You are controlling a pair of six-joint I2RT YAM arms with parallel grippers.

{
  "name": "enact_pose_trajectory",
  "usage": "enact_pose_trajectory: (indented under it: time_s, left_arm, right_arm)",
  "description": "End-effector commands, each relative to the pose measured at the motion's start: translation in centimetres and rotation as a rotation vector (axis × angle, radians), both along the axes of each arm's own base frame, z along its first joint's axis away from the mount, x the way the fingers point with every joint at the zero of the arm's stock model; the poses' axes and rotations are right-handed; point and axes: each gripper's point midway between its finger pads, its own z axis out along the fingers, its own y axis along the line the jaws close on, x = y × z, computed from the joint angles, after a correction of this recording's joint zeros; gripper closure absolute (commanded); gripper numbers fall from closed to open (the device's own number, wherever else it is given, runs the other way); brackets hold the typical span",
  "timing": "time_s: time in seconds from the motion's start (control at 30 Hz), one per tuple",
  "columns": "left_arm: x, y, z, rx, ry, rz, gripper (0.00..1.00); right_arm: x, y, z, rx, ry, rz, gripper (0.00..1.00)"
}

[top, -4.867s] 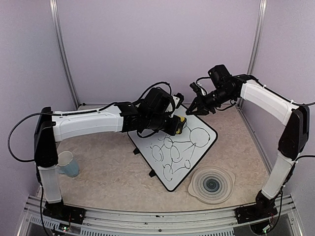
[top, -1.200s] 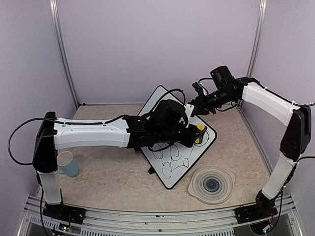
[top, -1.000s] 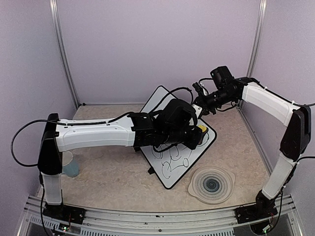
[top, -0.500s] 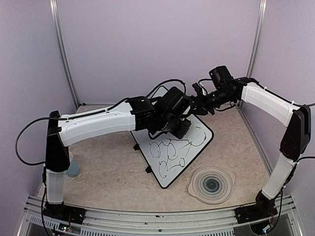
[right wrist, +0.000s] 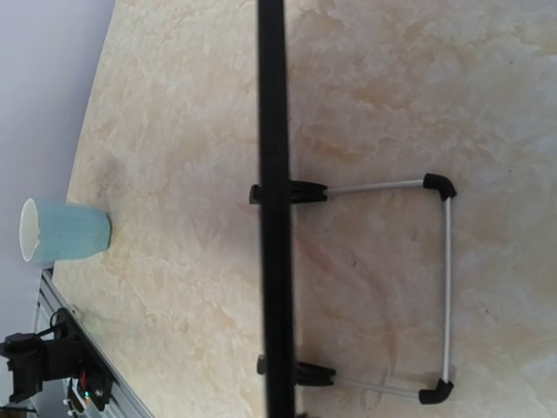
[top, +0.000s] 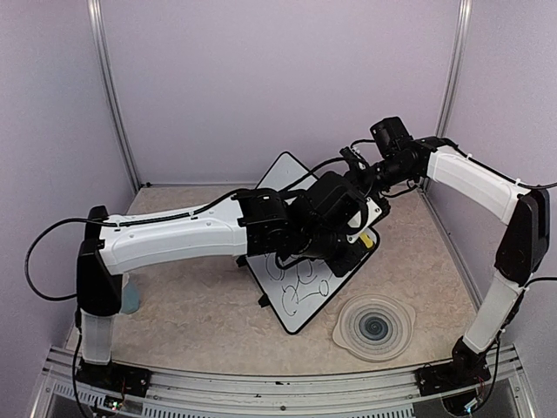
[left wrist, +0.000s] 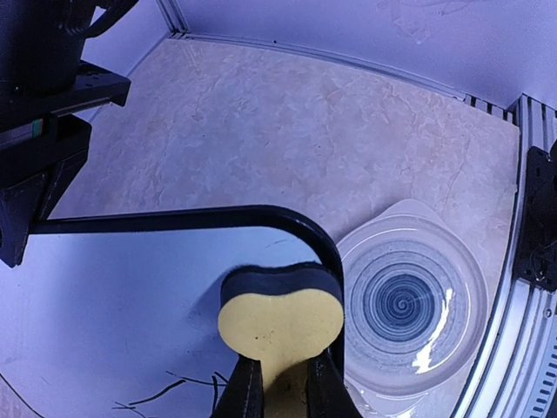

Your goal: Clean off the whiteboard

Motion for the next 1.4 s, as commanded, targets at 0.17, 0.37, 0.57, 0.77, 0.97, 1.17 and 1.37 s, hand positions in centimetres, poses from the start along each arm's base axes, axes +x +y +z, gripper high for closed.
enact_pose_trajectory:
  time_s: [0.17, 0.37, 0.57, 0.77, 0.97, 1.17, 1.37]
  left_arm:
    - [8.8, 3.5, 0.6, -0.112, 0.089, 0.271, 1.0]
    - [6.1, 1.9, -1.5, -0.043, 0.067, 0.14, 1.0]
    - [-2.1, -0.8, -2.2, -0.066, 0.108, -0.122, 1.0]
    - [-2.1, 1.5, -6.3, 0.025, 0.149, -0.059, 1.0]
    - [1.5, 5.9, -8.9, 0.051, 0.179, 0.132, 1.0]
    - [3.5, 9.3, -10.3, 0.092, 0.139, 0.257, 1.0]
    - [1.6, 4.4, -4.8, -0.041, 0.057, 0.099, 1.0]
  right_arm:
    - [0.5, 0.6, 1.1, 0.043, -0.012, -0.027, 1.0]
    - [0.6, 0.7, 1.1, 0.045, -0.013, -0.026, 1.0]
    - [0.7, 0.8, 1.0, 0.049, -0.006, -0.029, 1.0]
    - [0.6, 0.8, 1.1, 0.055, -0.003, -0.031, 1.0]
    - [0.5, 0.8, 1.1, 0.052, 0.0, -0.031, 1.0]
    - [0.5, 0.8, 1.0, 0.052, 0.001, -0.031, 1.0]
    - [0.5, 0.8, 0.8, 0.058, 0.008, -0.032, 1.0]
